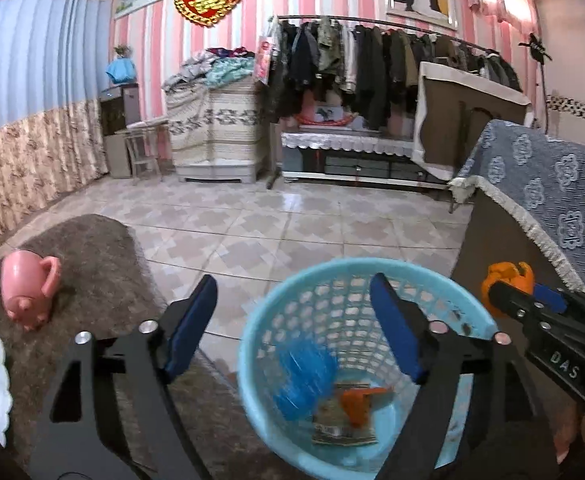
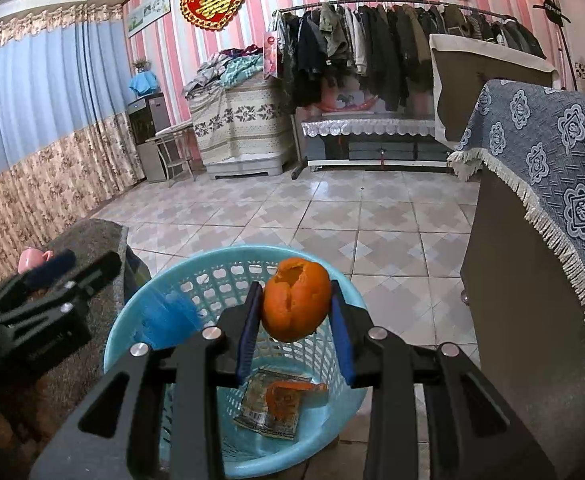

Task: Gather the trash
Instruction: 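Carry the blue bag and orange peel to the basket and release both, then move both open grippers back over the rug toward the remaining items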

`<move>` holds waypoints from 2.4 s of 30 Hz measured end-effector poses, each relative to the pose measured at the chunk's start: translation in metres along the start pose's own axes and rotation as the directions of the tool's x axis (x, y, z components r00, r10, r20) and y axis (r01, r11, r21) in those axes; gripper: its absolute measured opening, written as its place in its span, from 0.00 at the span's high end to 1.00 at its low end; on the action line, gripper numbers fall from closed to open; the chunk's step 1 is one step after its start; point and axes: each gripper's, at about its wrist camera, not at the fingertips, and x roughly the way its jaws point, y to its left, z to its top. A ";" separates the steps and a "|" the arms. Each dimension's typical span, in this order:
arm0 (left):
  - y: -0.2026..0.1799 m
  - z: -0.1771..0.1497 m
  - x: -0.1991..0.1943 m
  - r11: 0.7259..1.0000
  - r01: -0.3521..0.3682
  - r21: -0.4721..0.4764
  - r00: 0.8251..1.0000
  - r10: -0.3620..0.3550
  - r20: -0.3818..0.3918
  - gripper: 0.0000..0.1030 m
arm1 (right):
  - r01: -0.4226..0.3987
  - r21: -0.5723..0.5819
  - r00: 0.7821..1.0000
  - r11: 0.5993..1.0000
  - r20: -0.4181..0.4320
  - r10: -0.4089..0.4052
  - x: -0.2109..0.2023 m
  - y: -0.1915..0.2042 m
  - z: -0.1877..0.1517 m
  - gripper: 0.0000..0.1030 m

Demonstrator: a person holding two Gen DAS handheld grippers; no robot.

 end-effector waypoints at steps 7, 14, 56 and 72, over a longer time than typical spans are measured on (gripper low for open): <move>0.038 0.004 -0.018 0.993 -0.105 -0.052 0.993 0.107 0.050 0.08 | -0.015 -0.014 1.000 1.000 -0.009 0.015 0.009 0.011 -0.002 0.67; 0.063 0.004 -0.035 0.983 -0.163 -0.083 0.983 0.169 0.066 0.05 | -0.029 -0.016 0.999 0.999 -0.031 0.028 0.027 0.030 -0.005 0.66; 0.179 -0.063 -0.268 0.824 -0.502 -0.261 0.842 0.535 0.067 0.05 | -0.279 -0.323 0.953 0.904 0.023 0.302 -0.080 0.165 -0.039 0.06; 0.228 -0.123 -0.326 0.748 -0.600 -0.284 0.784 0.620 -0.022 0.05 | -0.354 -0.347 0.930 0.868 -0.033 0.366 -0.104 0.204 -0.072 0.06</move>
